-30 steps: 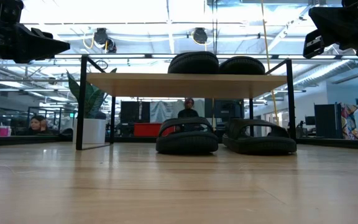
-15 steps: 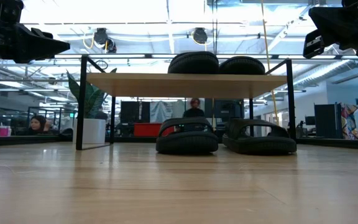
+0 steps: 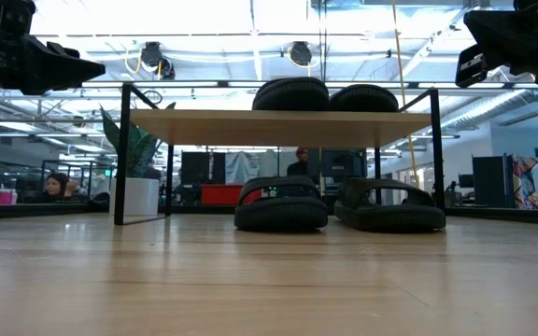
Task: Pick and place slides into the shelf
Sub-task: Return to Home Position
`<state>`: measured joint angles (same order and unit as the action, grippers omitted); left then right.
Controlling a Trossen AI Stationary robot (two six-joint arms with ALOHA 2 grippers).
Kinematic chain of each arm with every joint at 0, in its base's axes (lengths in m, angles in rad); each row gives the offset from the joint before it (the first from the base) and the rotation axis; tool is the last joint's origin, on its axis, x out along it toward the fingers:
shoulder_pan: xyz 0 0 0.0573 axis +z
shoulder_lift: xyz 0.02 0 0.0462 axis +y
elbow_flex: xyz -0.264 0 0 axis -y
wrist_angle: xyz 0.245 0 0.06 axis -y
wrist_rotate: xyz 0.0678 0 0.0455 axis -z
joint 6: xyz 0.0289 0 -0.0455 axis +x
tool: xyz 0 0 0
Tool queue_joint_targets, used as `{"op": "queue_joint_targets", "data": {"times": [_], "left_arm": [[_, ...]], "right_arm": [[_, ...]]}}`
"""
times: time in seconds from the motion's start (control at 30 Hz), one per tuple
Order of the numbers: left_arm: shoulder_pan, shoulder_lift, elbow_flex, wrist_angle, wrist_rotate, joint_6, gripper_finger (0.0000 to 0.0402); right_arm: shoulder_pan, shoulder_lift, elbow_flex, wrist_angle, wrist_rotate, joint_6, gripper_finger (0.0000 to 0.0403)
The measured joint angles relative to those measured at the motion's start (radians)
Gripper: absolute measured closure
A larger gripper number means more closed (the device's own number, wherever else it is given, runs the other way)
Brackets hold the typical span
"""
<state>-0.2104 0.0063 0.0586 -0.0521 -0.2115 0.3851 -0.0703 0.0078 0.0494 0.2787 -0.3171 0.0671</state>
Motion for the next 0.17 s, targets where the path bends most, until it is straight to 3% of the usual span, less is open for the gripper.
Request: {"op": "queue_joint_targets", "data": {"times": [0.17], "left_arm": [[0.0, 0.0, 0.0, 0.0, 0.0, 0.0, 0.0401]], "right_arm": [[0.0, 0.0, 0.0, 0.0, 0.0, 0.0, 0.0403]]}}
